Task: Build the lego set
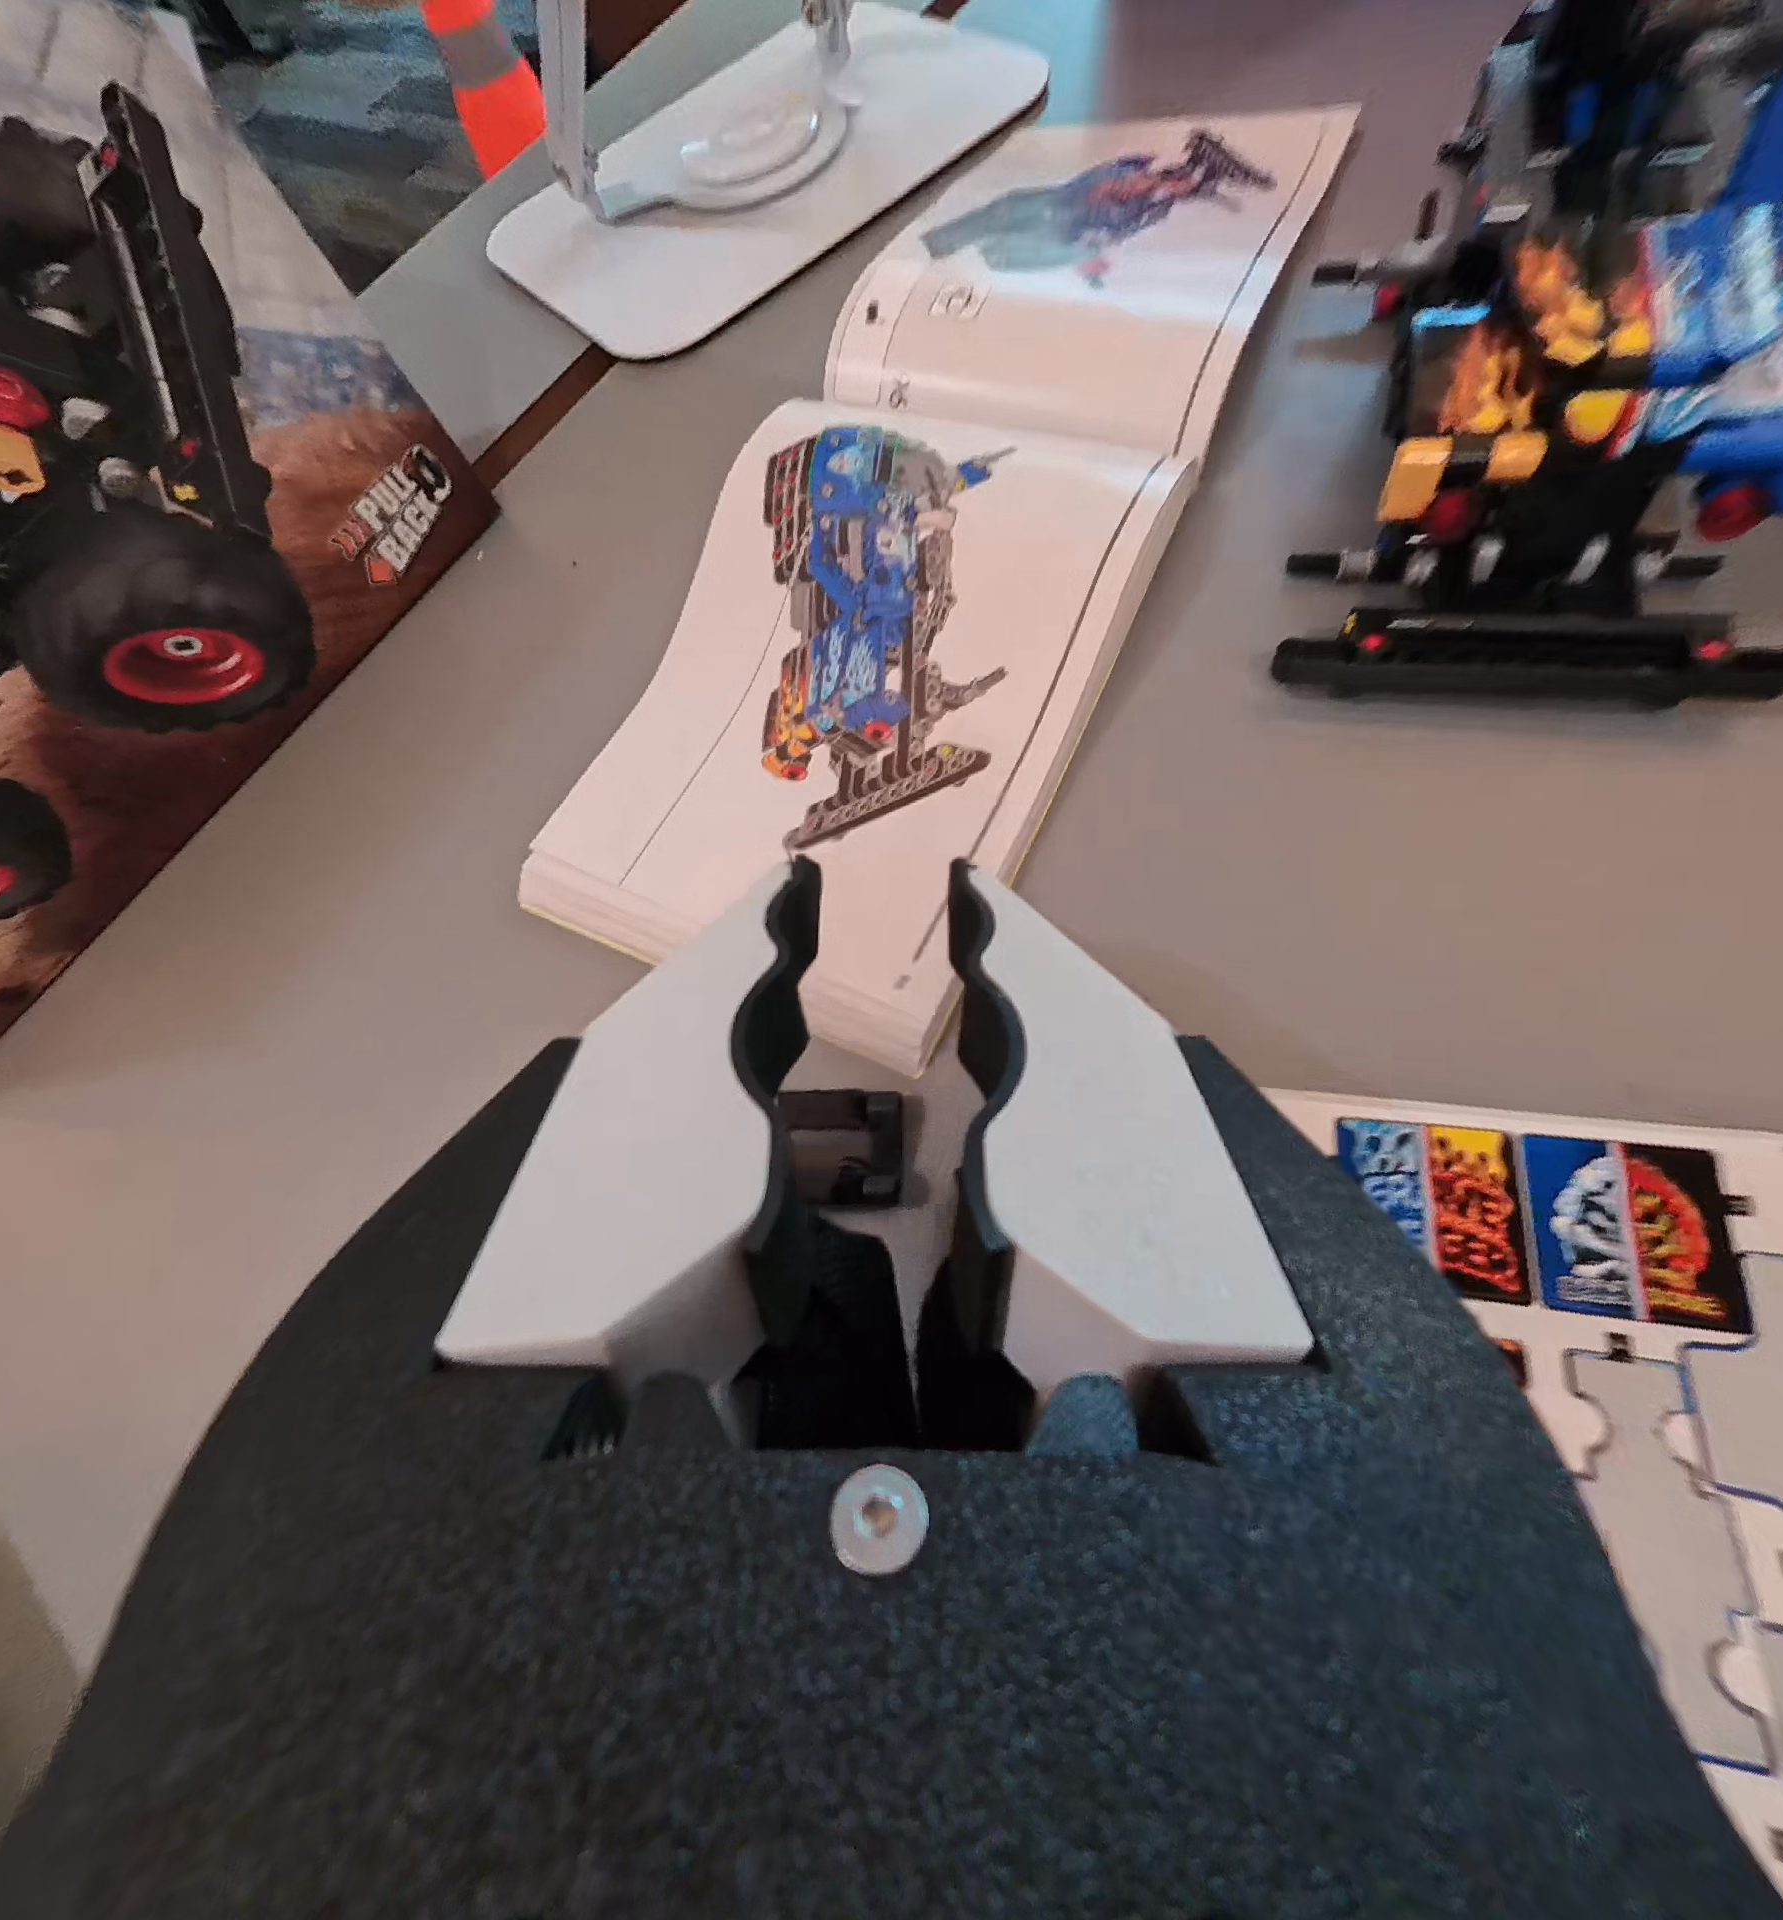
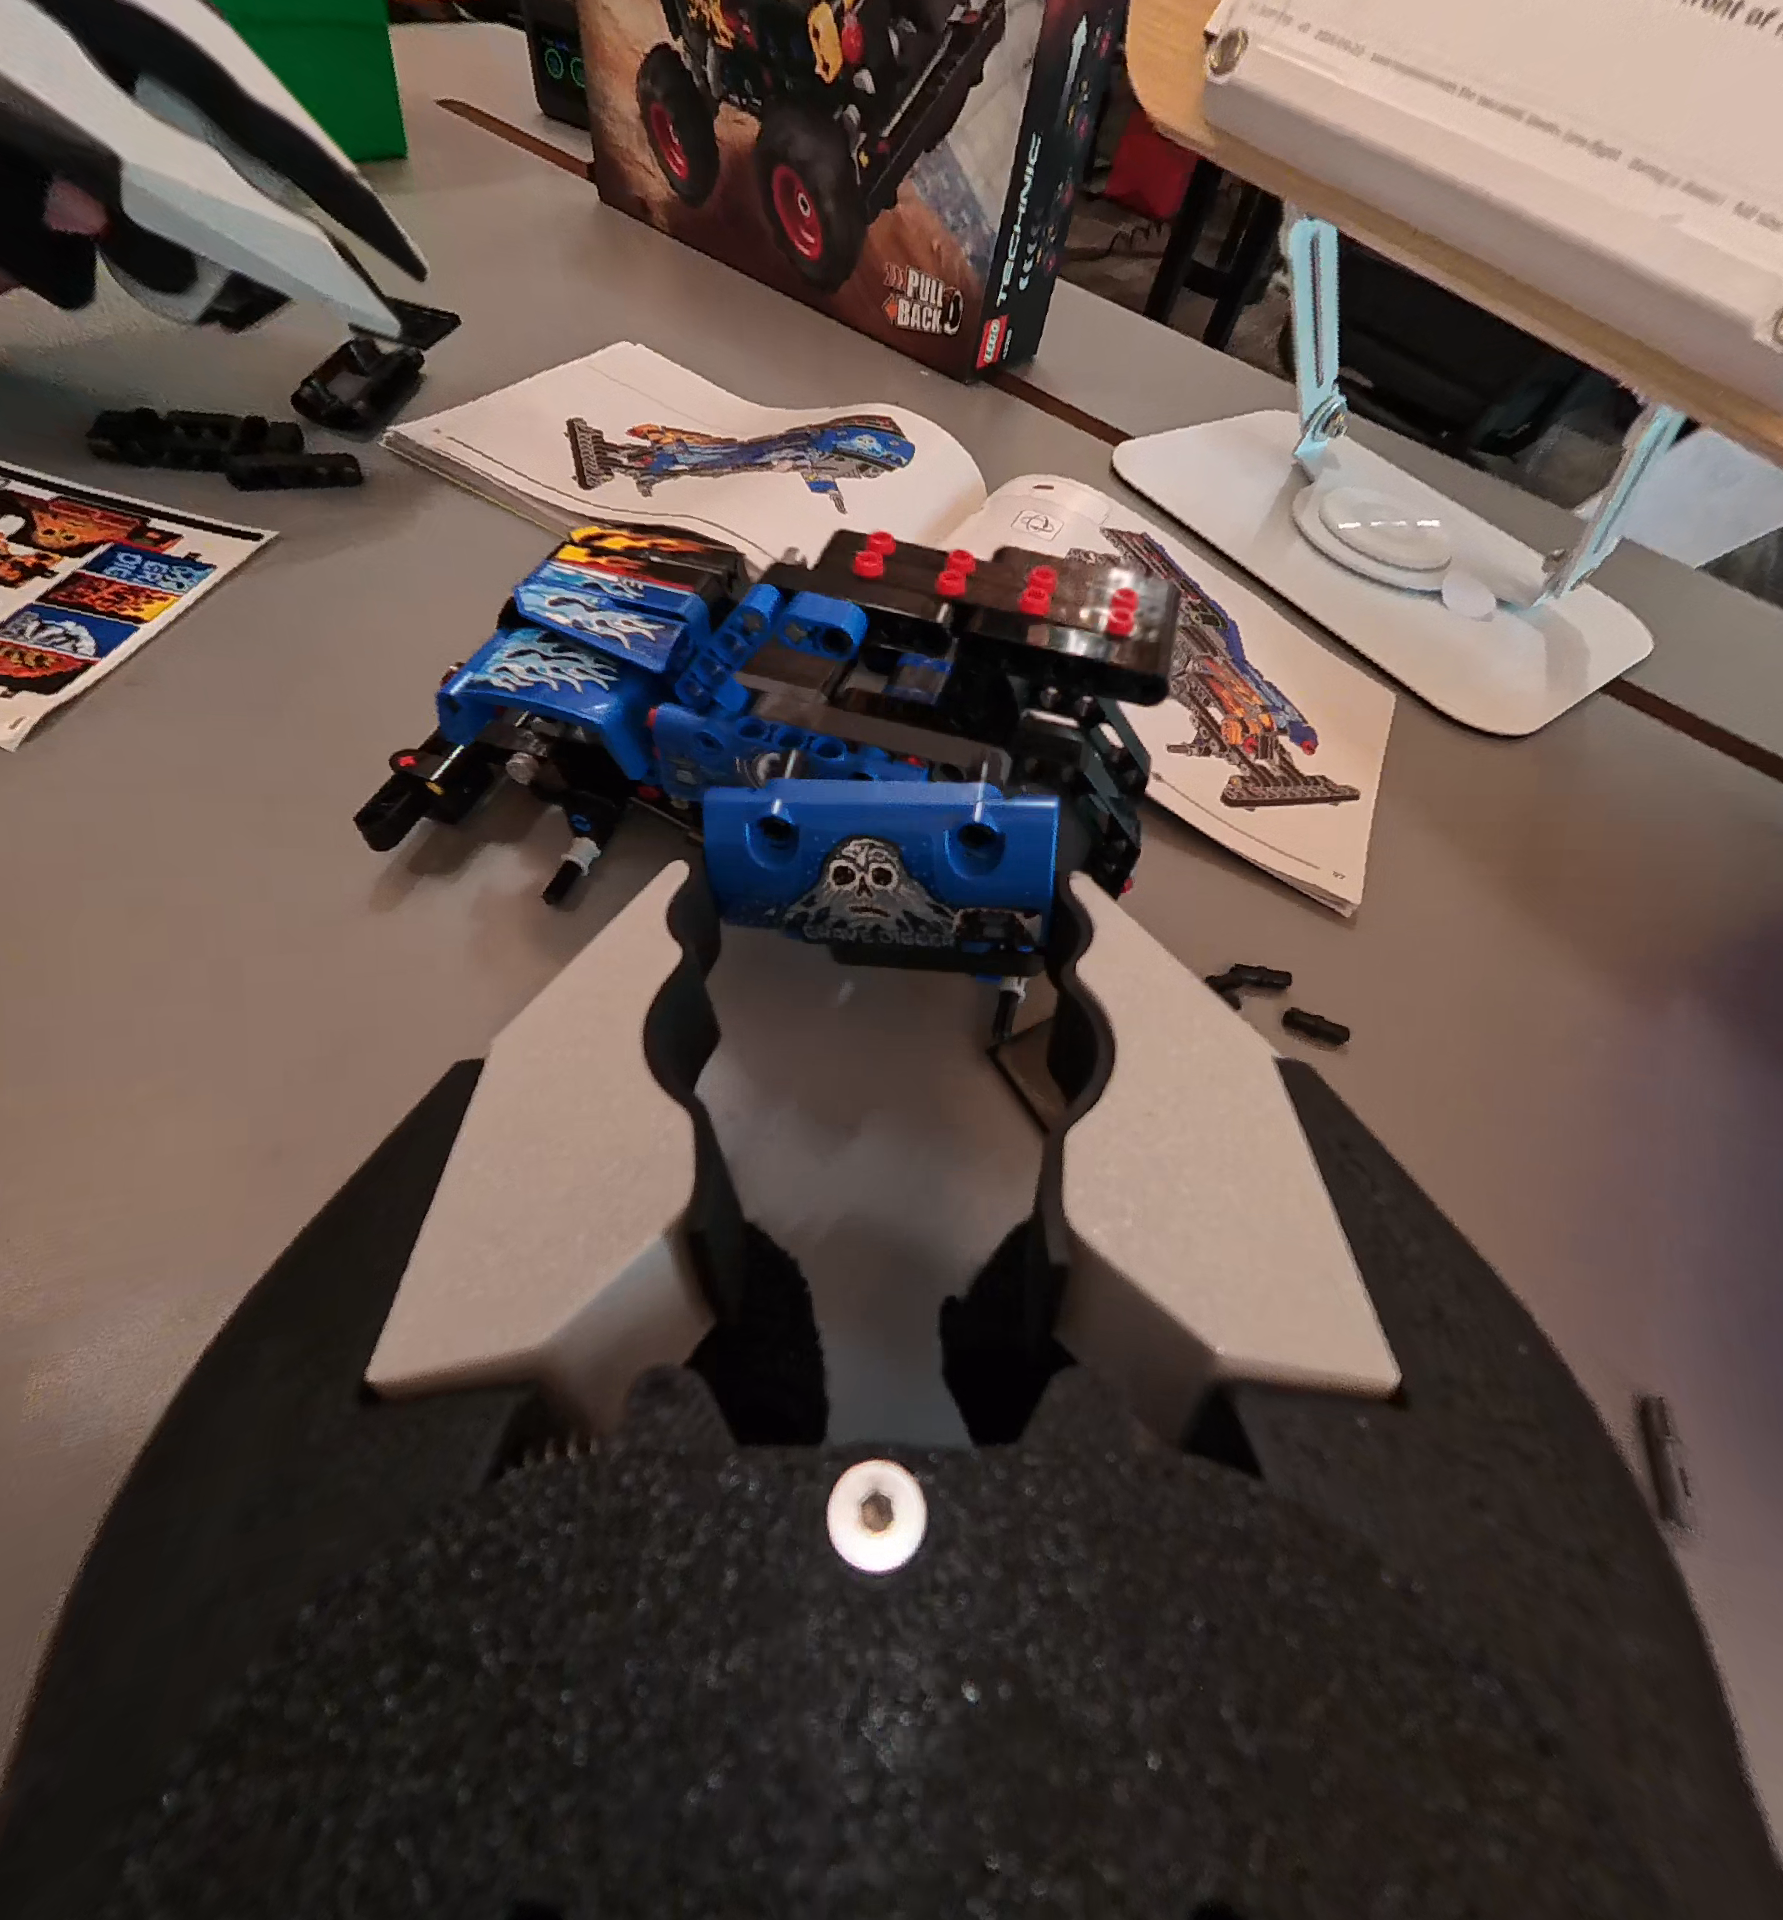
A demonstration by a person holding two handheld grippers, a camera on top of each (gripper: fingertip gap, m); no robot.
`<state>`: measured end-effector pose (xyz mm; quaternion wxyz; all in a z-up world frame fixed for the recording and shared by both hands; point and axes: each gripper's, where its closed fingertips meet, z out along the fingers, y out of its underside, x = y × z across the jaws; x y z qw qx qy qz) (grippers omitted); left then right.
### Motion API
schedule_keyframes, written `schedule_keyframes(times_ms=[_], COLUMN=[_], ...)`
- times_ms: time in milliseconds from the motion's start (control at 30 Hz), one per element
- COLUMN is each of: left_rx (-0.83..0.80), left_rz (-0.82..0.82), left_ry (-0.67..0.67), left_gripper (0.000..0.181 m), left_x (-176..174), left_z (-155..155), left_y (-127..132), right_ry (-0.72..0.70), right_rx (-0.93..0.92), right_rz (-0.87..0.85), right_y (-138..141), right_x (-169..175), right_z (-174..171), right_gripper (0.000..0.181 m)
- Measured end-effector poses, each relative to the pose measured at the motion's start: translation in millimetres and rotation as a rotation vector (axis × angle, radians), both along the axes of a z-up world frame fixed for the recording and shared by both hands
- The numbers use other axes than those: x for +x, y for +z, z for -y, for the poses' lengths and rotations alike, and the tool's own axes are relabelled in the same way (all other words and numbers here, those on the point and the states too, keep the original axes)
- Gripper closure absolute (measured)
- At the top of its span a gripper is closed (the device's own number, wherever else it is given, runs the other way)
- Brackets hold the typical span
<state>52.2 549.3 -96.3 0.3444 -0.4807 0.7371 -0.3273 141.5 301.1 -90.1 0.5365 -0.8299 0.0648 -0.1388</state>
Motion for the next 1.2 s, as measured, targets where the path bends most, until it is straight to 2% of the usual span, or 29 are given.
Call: schedule_keyframes(times_ms=[100,300,433,600,767,867,900,1200], left_rx=[-0.049,-0.295,-0.373,-0.268,-0.262,-0.238,-0.256,-0.547], left_rz=[0.023,-0.011,-0.100,-0.153,-0.236,-0.255,-0.262,-0.369], left_ry=[-0.057,-0.220,-0.286,-0.338,-0.365,-0.381,-0.397,-0.402], left_gripper=[0.157,0.159,0.158,0.152,0.152,0.166,0.173,0.174], left_x=[-1.9,-9.5,-7.6,7.1,12.5,13.3,11.7,6.9], left_z=[23.1,121.5,176.3,219.2,241.9,244.7,247.0,240.5], left_y=[16.4,59.1,65.1,56.9,41.0,35.5,36.7,41.9], right_ry=[0.009,0.016,0.027,0.092,0.105,0.120,0.121,0.187], right_rx=[0.001,-0.023,-0.047,0.002,0.015,0.033,0.034,0.103], right_rz=[0.040,0.131,0.237,0.231,0.261,0.257,0.255,0.208], right_y=[3.7,9.4,12.4,20.6,24.4,27.1,26.7,29.9], right_x=[-6.8,-25.2,-36.6,-54.7,-58.3,-63.2,-63.1,-70.4], right_z=[-2.3,-11.5,-15.9,-20.7,-20.9,-22.1,-22.3,-22.4], right_gripper=[0.119,0.119,0.119,0.119,0.119,0.119,0.119,0.122])
